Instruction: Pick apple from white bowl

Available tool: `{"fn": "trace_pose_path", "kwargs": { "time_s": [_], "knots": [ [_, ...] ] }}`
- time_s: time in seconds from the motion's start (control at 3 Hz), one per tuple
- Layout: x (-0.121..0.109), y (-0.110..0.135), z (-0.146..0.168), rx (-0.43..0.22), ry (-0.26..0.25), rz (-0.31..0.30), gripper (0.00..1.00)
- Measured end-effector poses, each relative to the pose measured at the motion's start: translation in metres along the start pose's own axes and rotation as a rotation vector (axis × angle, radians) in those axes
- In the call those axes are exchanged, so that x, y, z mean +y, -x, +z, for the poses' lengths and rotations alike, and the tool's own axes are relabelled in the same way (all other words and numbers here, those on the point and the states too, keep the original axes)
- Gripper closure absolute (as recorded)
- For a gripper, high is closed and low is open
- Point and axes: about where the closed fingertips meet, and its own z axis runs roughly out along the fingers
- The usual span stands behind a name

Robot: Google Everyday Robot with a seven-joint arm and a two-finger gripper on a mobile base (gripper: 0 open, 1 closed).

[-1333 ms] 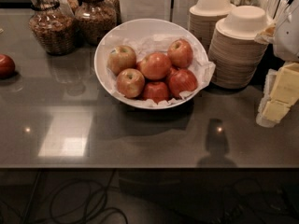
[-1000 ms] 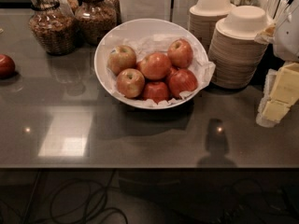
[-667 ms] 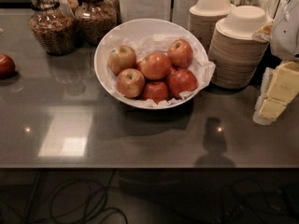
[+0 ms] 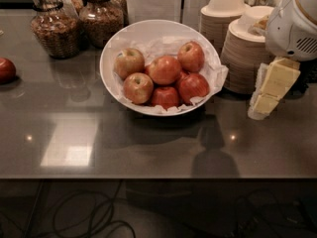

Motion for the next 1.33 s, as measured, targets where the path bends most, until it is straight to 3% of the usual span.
{"fn": "trace_pose_path", "kwargs": {
  "time_s": [0.33, 0.67, 1.33],
  "knots": [
    [-0.001, 0.001, 0.002, 0.003, -0.014, 0.000, 0.00],
    [-0.017, 0.012, 0.024, -0.071, -0.011, 0.021, 0.00],
    [-0.047, 0.060, 0.068, -0.250, 0.071, -0.048, 0.00]
  ]
}}
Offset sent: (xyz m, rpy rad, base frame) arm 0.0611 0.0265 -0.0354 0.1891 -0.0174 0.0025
